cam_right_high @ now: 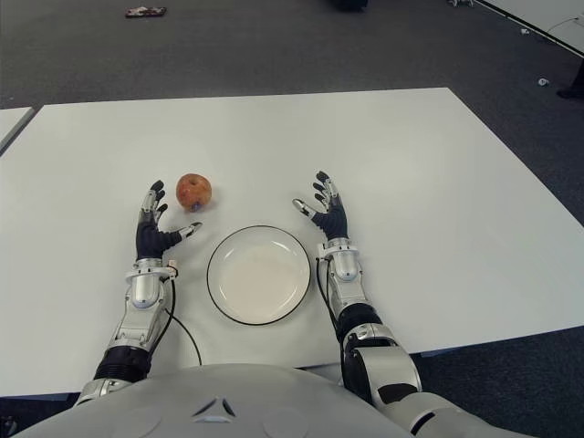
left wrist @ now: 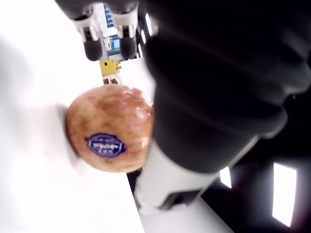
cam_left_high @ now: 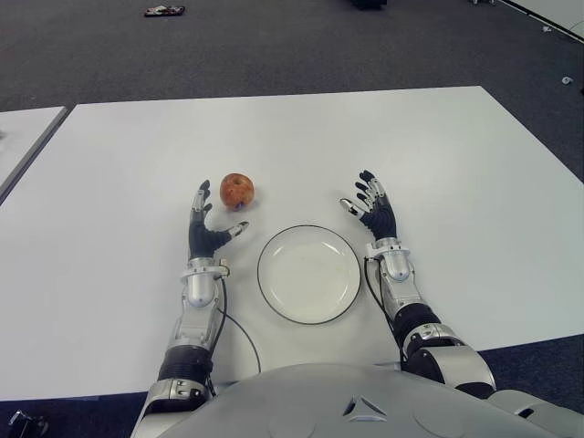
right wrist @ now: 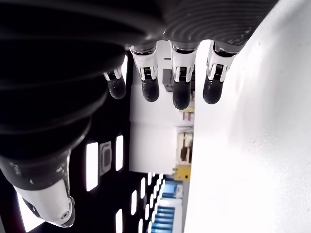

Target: Put the apples into the plate.

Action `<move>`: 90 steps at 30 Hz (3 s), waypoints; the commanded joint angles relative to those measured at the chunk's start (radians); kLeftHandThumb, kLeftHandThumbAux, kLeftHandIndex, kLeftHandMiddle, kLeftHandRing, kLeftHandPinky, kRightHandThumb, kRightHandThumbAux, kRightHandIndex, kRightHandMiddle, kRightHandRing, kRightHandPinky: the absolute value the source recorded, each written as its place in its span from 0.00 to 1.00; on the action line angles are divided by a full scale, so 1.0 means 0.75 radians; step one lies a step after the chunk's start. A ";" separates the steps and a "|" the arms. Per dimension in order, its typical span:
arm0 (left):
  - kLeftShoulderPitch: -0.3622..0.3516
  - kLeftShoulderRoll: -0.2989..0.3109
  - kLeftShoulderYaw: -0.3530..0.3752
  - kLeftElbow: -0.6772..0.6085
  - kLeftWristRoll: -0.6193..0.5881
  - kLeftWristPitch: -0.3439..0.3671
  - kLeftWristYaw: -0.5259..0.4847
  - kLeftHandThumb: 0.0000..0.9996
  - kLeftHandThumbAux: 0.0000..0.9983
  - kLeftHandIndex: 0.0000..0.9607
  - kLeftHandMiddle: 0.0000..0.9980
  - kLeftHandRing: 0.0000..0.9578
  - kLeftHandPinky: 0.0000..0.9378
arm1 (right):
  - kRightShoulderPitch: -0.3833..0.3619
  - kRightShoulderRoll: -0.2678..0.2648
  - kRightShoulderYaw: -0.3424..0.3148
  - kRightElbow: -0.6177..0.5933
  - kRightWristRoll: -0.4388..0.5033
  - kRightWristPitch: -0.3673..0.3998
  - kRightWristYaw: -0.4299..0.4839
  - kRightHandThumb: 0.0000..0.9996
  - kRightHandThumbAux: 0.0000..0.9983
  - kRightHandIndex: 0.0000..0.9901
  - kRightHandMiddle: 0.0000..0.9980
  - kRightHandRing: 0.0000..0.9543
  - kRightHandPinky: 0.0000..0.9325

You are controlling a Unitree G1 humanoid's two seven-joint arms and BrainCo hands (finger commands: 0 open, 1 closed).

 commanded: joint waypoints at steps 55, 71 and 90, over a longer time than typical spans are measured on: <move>-0.579 0.532 -0.029 -0.435 0.607 0.495 -0.098 0.08 0.32 0.00 0.00 0.00 0.00 | 0.020 -0.003 -0.001 0.101 -0.004 0.053 0.013 0.15 0.70 0.02 0.10 0.11 0.14; -0.727 0.553 -0.307 -0.127 0.633 0.381 -0.179 0.13 0.30 0.00 0.00 0.00 0.00 | 0.013 0.004 0.000 0.123 -0.006 0.048 0.005 0.16 0.70 0.02 0.10 0.11 0.14; -0.649 0.544 -0.400 -0.022 0.438 0.402 -0.588 0.11 0.35 0.00 0.00 0.00 0.00 | 0.020 0.008 0.003 0.118 -0.005 0.051 0.012 0.17 0.71 0.02 0.10 0.11 0.13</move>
